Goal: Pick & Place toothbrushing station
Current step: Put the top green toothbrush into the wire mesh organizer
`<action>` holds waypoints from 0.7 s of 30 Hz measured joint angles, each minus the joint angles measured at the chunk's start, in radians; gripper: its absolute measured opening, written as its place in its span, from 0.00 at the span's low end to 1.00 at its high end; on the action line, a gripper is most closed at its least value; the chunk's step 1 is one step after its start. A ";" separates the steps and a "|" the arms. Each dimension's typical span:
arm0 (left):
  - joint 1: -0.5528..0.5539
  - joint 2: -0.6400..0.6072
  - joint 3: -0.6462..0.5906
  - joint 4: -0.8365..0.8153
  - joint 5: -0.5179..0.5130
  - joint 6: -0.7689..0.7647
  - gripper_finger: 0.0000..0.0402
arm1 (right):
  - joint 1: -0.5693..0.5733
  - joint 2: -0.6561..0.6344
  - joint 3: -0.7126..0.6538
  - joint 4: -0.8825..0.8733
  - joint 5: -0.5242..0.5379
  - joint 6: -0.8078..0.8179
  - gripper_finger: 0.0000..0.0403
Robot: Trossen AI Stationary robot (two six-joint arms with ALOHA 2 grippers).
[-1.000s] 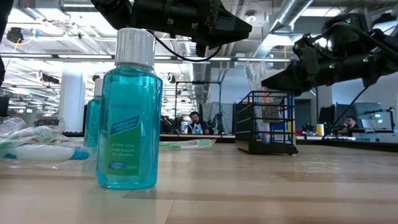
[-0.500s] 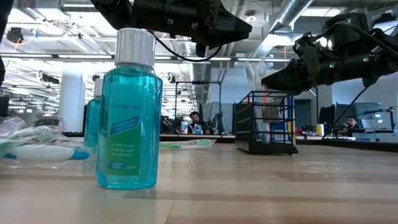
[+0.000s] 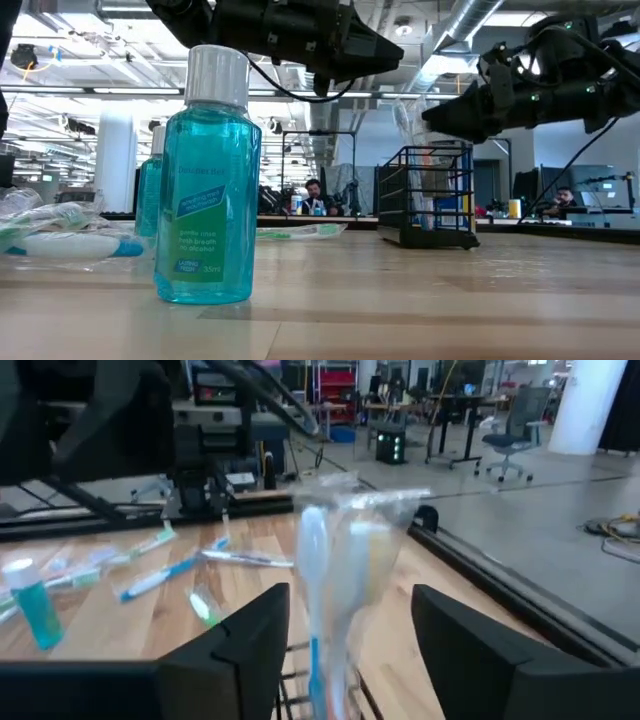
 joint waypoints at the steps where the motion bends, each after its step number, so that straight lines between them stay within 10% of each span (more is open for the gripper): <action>1: 0.000 0.000 0.000 -0.002 0.000 0.000 0.22 | 0.002 -0.010 0.000 -0.016 0.000 0.000 0.50; 21: -0.001 -0.016 -0.001 -0.327 0.000 0.000 0.22 | 0.073 -0.271 0.000 -0.333 0.000 0.019 0.45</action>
